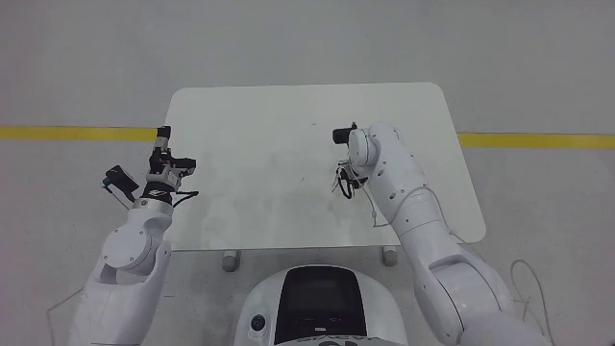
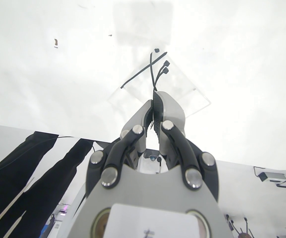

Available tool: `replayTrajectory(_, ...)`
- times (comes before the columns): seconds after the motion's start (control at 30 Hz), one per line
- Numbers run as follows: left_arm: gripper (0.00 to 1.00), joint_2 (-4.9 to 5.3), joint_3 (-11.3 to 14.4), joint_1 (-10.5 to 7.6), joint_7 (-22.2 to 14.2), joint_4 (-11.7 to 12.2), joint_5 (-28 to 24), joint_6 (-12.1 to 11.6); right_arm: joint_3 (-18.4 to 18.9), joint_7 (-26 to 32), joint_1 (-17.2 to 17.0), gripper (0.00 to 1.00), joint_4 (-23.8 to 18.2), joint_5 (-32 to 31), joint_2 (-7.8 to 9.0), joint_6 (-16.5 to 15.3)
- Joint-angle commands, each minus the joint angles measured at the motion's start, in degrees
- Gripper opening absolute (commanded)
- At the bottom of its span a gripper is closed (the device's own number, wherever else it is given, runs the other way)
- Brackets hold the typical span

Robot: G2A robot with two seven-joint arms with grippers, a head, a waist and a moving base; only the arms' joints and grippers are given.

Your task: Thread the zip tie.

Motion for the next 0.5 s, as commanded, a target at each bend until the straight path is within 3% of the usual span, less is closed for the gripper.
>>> replayTrajectory(0.0, 1.00, 0.00, 0.0, 0.00, 0.0, 0.0, 0.0, 0.0, -0.2, -0.4, -0.3, 0.00, -0.5, -0.1, 0.06, 0.2)
replayTrajectory(0.47, 1.00, 0.00, 0.0, 0.00, 0.0, 0.0, 0.0, 0.0, -1.2, -3.8, -0.3, 0.00, 1.0, 0.8, 0.23, 2.7)
